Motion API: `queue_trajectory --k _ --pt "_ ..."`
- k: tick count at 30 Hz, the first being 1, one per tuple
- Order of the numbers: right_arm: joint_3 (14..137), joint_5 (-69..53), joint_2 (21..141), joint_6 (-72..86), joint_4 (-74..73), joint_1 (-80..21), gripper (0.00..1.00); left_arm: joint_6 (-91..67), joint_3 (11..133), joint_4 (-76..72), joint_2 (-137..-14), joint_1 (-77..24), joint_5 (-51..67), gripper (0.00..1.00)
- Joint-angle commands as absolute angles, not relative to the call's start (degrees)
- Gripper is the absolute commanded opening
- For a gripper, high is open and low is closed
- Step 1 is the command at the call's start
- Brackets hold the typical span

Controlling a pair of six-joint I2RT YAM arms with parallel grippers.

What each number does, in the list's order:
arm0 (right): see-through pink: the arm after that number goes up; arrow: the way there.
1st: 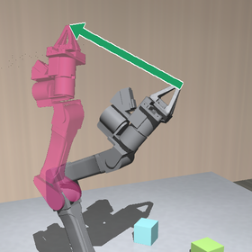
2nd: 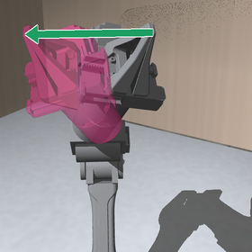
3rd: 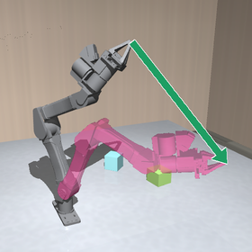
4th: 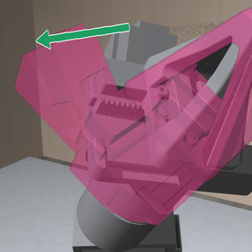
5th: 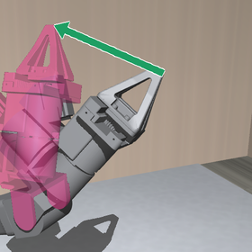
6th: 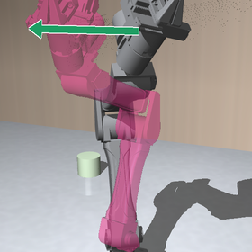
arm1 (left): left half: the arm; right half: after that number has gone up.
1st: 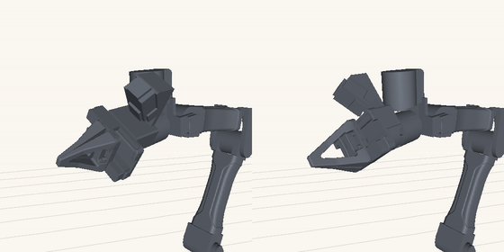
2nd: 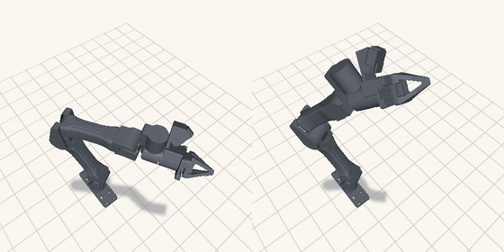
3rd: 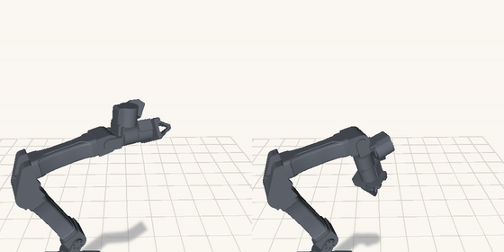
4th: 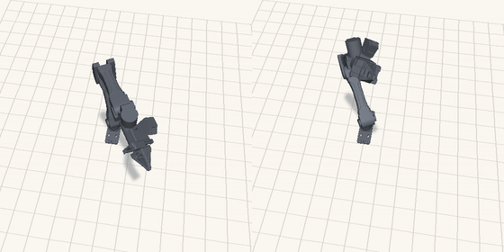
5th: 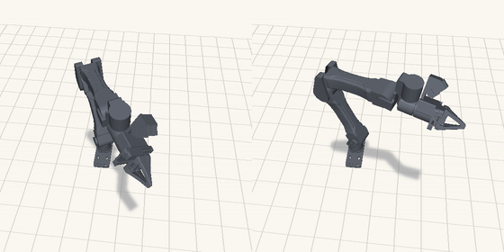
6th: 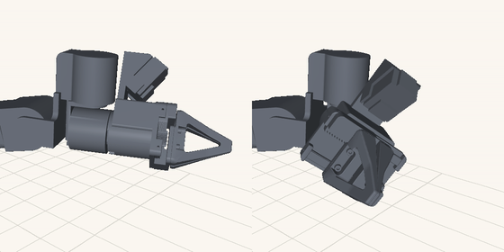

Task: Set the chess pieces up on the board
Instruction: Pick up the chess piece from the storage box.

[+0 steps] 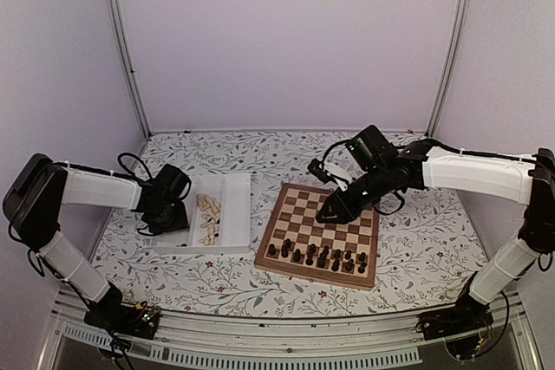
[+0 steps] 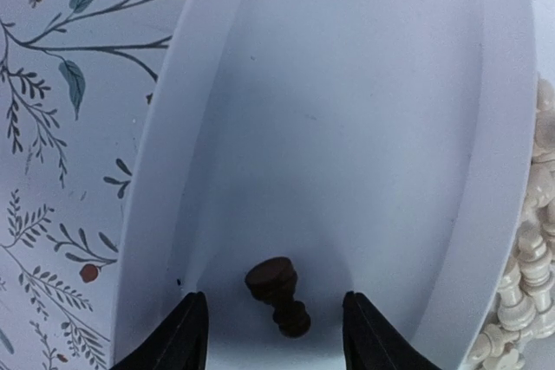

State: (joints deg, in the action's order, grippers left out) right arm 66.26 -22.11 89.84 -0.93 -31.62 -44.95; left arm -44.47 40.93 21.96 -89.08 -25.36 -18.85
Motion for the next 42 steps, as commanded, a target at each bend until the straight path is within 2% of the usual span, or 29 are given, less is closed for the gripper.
queue_trajectory --k 1,9,17,32,42 --pt "65.58 -23.68 90.7 -0.26 -30.48 -45.04 0.31 -42.14 42.28 20.08 -92.21 -23.76 -18.2 0.53" --pt "65.54 -24.65 91.2 -0.26 -30.32 -45.09 0.3 -40.36 44.16 18.07 -96.14 -22.97 -16.29 0.47" --pt "65.84 -25.27 91.91 1.43 -30.23 -45.13 0.29 -39.66 45.52 18.24 -98.18 -23.02 -13.79 0.37" --pt "66.74 -26.22 93.41 1.32 -29.98 -45.09 0.29 -39.58 43.86 23.6 -94.83 -23.07 -12.04 0.31" --pt "66.91 -26.98 94.3 1.23 -29.55 -45.2 0.28 -36.3 47.62 21.63 -100.88 -21.56 -10.22 0.18"
